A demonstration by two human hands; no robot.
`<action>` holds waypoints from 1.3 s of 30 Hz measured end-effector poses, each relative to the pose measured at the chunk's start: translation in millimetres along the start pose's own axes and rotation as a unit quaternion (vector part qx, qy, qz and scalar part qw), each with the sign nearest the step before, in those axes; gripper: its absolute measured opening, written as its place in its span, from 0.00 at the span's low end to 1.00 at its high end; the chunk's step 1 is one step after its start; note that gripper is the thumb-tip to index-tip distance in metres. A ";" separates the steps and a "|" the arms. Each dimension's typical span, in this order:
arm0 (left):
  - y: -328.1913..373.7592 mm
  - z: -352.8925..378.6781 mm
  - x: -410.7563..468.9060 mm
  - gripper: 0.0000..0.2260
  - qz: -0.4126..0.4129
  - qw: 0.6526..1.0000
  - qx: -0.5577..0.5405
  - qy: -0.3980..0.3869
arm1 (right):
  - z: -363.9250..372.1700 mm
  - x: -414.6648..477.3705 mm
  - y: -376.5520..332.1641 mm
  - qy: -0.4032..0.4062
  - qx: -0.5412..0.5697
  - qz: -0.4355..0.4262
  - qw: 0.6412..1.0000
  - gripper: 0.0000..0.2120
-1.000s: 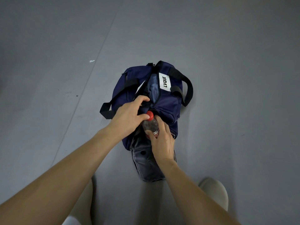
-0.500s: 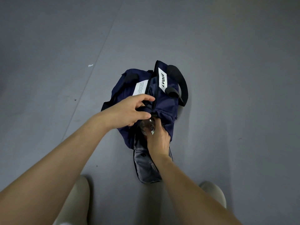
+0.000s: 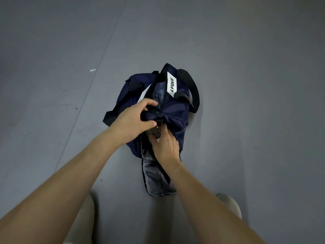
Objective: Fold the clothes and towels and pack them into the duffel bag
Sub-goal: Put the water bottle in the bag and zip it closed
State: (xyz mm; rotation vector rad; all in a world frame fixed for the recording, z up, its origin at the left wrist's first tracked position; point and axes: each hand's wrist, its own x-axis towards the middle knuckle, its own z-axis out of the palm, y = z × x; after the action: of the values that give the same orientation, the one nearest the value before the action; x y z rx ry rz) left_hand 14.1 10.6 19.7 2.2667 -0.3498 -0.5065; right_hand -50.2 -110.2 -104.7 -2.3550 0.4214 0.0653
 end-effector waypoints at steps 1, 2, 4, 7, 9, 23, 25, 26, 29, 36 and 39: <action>-3.9 4.8 -0.4 0.19 -0.013 0.999 0.049 0.018 | -0.9 1.4 0.7 -0.006 0.003 0.000 1.000 0.28; -7.9 8.3 -0.6 0.16 -0.024 0.995 0.090 0.032 | -1.5 2.1 0.6 -0.009 0.005 0.003 1.000 0.27; -15.0 13.5 1.0 0.12 -0.015 0.986 0.158 0.055 | -1.2 2.5 2.2 -0.009 0.010 0.007 1.000 0.26; -15.0 15.3 3.2 0.09 0.030 0.977 0.197 0.079 | 0.8 -1.5 4.0 -0.004 0.019 0.004 1.000 0.24; -7.4 13.3 3.2 0.07 0.036 0.969 0.228 0.092 | 4.6 -7.9 4.7 0.009 0.019 -0.007 1.000 0.24; -4.2 -14.0 17.3 0.05 0.010 0.999 0.036 0.022 | 14.8 -1.4 12.4 -0.006 0.028 0.022 0.999 0.23; -8.2 -17.6 17.4 0.03 0.015 0.999 0.040 0.028 | 9.6 3.8 9.4 -0.027 0.025 0.036 0.999 0.23; -10.3 -18.1 17.6 0.02 0.013 0.999 0.043 0.022 | 6.7 6.3 6.9 -0.031 0.038 0.049 0.998 0.23; -16.2 -9.0 15.4 0.06 -0.006 0.994 0.111 0.013 | 5.4 3.3 7.4 -0.018 0.085 0.074 0.993 0.24; -22.5 3.3 4.4 0.21 -0.022 0.984 0.178 -0.014 | 11.2 -27.9 18.2 0.059 0.074 0.047 0.994 0.19; -19.4 -0.7 3.8 0.14 -0.018 0.987 0.156 -0.026 | 13.3 -29.3 14.5 0.080 0.044 0.030 0.995 0.19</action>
State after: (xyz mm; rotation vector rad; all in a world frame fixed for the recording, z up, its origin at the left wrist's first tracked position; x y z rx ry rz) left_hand 19.6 22.4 4.7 2.5689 -0.4418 -0.5635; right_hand -81.5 -102.7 -119.1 -2.2678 0.5621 -0.1128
